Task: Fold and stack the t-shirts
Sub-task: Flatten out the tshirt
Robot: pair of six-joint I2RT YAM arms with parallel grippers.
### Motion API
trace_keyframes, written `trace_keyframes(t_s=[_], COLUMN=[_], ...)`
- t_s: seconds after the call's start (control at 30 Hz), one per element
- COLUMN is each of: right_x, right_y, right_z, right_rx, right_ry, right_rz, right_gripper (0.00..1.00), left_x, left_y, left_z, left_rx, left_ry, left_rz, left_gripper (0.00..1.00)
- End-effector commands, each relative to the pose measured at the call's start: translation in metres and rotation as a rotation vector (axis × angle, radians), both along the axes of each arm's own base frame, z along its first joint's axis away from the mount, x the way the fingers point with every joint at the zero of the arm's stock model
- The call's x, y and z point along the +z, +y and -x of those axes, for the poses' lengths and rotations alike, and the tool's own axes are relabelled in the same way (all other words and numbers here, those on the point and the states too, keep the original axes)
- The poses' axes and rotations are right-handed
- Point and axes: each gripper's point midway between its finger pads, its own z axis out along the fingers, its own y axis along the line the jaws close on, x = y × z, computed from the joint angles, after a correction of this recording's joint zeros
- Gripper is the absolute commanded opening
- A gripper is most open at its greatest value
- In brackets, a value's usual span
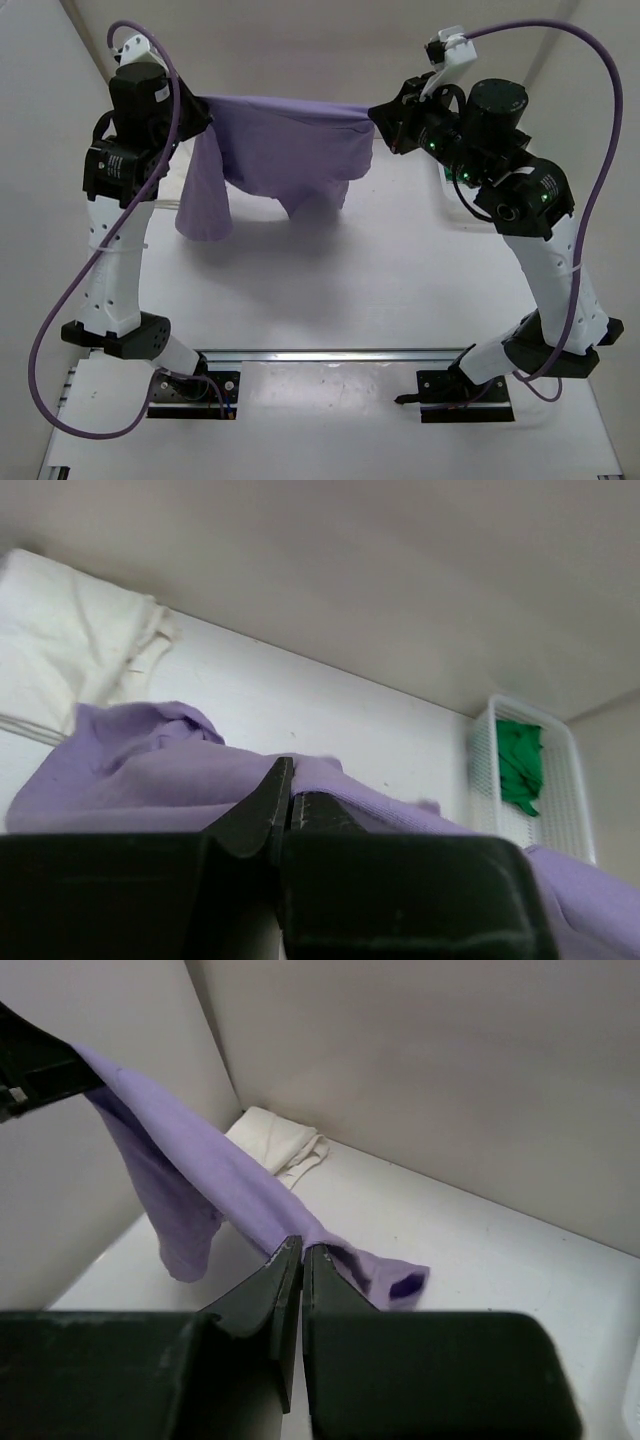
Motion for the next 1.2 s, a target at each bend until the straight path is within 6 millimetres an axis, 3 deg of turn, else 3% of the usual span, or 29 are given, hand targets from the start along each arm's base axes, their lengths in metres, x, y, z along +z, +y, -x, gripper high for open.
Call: trace_keyframes(t_s=[0.0, 0.07, 0.1, 0.13, 0.2, 0.23, 0.3, 0.33, 0.37, 0.43, 0.47, 0.53, 0.6, 0.77, 0.83, 0.87, 0.9, 0.97, 1.0, 1.03, 1.07, 1.13, 1.17], right_x=[0.033, 0.024, 0.021, 0.004, -0.036, -0.047, -0.096, -0.116, -0.122, -0.124, -0.119, -0.102, -0.074, -0.026, -0.003, -0.004, 0.017, 0.051, 0.075, 0.071, 0.096, 0.106, 0.111], right_y=[-0.045, -0.046, -0.057, -0.044, -0.055, -0.053, -0.063, -0.062, -0.060, -0.054, -0.054, -0.053, -0.056, -0.042, -0.032, -0.006, -0.025, -0.003, -0.017, -0.010, -0.025, -0.032, -0.036], right_z=[0.008, -0.006, -0.017, -0.029, -0.076, -0.086, -0.132, -0.154, -0.158, -0.161, -0.156, -0.144, -0.122, -0.055, -0.012, 0.014, 0.027, 0.084, 0.091, 0.104, 0.110, 0.115, 0.110], right_rx=[-0.170, -0.172, -0.201, -0.147, -0.182, -0.167, -0.207, -0.184, -0.158, -0.125, -0.134, -0.144, -0.162, -0.251, -0.293, -0.225, -0.328, -0.306, -0.431, -0.451, -0.479, -0.508, -0.512], right_ry=[-0.112, -0.093, -0.079, -0.037, 0.068, 0.095, 0.216, 0.267, 0.291, 0.316, 0.295, 0.259, 0.197, 0.065, 0.007, -0.002, -0.039, -0.172, -0.160, -0.226, -0.263, -0.307, -0.310], right_rz=[-0.020, -0.014, -0.026, -0.008, 0.008, 0.018, 0.050, 0.039, 0.028, 0.000, 0.010, 0.013, 0.009, 0.065, 0.067, 0.107, 0.079, 0.140, 0.016, 0.220, 0.169, 0.120, 0.099], right_gripper=[0.00, 0.00, 0.01, 0.00, 0.00, 0.00, 0.00, 0.00, 0.00, 0.00, 0.00, 0.00, 0.00, 0.00, 0.00, 0.00, 0.00, 0.00, 0.01, 0.00, 0.00, 0.01, 0.00], left_x=[0.022, 0.017, 0.012, -0.002, -0.035, -0.047, -0.083, -0.114, -0.135, -0.128, -0.115, -0.110, -0.096, -0.053, -0.029, -0.029, -0.016, 0.001, 0.017, 0.031, 0.037, 0.062, 0.062], left_y=[0.039, 0.031, 0.027, 0.023, 0.019, 0.018, 0.014, 0.006, 0.002, -0.011, -0.021, -0.023, -0.041, -0.057, -0.052, -0.046, -0.039, -0.027, -0.024, -0.024, -0.020, -0.019, -0.020], left_z=[0.023, 0.019, 0.014, 0.006, -0.018, -0.026, -0.048, -0.062, -0.072, -0.073, -0.065, -0.054, -0.030, 0.015, 0.047, 0.053, 0.067, 0.085, 0.092, 0.097, 0.097, 0.098, 0.096], left_rx=[0.180, 0.150, 0.131, 0.113, 0.080, 0.059, 0.025, -0.012, -0.022, -0.024, -0.038, -0.048, -0.087, -0.190, -0.197, -0.178, -0.172, -0.135, -0.135, -0.136, -0.113, -0.106, -0.100], left_ry=[-0.058, -0.055, -0.045, -0.011, 0.072, 0.102, 0.190, 0.265, 0.315, 0.300, 0.264, 0.267, 0.237, 0.137, 0.075, 0.076, 0.036, -0.009, -0.051, -0.090, -0.106, -0.173, -0.172], left_rz=[-0.102, -0.148, -0.151, -0.167, -0.165, -0.167, -0.155, -0.153, -0.149, -0.172, -0.178, -0.133, -0.143, -0.041, -0.031, -0.037, -0.033, -0.037, -0.027, -0.020, -0.029, -0.014, -0.023], left_gripper=[0.00, 0.00, 0.00, 0.00, 0.00, 0.01, 0.00, 0.00, 0.00, 0.00, 0.00, 0.00, 0.00, 0.00, 0.00, 0.00, 0.00, 0.00, 0.00, 0.00, 0.00, 0.00, 0.00])
